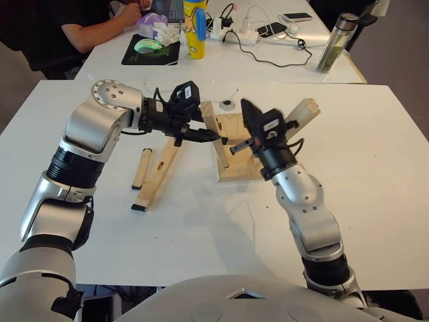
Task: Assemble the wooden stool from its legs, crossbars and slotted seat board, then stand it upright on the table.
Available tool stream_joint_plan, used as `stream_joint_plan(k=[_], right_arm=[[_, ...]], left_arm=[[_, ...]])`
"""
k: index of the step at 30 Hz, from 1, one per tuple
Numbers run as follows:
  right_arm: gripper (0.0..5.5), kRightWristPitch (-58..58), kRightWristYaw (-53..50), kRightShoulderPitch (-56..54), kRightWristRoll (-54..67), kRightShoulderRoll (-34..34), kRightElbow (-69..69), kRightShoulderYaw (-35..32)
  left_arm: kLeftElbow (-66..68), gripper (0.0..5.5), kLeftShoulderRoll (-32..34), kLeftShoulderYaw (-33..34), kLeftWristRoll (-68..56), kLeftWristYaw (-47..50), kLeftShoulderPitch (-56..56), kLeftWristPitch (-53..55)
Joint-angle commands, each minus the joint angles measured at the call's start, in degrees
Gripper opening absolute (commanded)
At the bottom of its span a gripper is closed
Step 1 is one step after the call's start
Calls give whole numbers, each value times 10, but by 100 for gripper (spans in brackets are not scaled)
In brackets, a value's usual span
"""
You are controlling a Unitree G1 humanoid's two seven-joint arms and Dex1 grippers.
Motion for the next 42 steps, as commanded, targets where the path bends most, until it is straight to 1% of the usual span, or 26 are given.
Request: stream_joint_plan(k=[1,3,5,7,10,12,15,18,22,26,30,35,42], right_arm=[[0,29,29,27,0,-13,32,24],[0,-59,25,30,35,11,-2,-2],[0,-118,39,34,78,22,-48,-21],[0,-117,80,58,153,25,-75,-34],[0,-102,135,120,200,-20,-68,-35],[0,-115,153,159,195,-50,-42,-43],[0,-173,161,191,180,-61,23,-49],[0,-197,134,184,171,-38,88,-64],[0,-212,84,160,130,-9,132,-64],[0,-177,24,111,35,-1,205,-42],[0,-92,24,92,-26,-8,256,-4],[0,-3,66,102,-47,-15,259,39],[0,45,84,115,-31,-14,245,51]], left_arm=[[34,207,-2,-49,39,2,54,39],[38,207,0,-48,41,1,55,37],[40,207,-1,-46,40,2,55,37],[36,207,1,-43,39,4,59,39],[30,207,5,-38,36,8,65,43],[29,207,6,-36,36,9,67,44],[24,207,7,-33,35,11,69,47],[22,207,8,-33,36,11,70,50],[41,207,0,-45,42,-3,53,40],[57,207,-4,-51,47,-13,41,33],[69,207,-16,-58,50,-15,29,29],[73,207,-37,-82,64,-8,31,21],[83,207,-65,-133,93,9,56,11]])
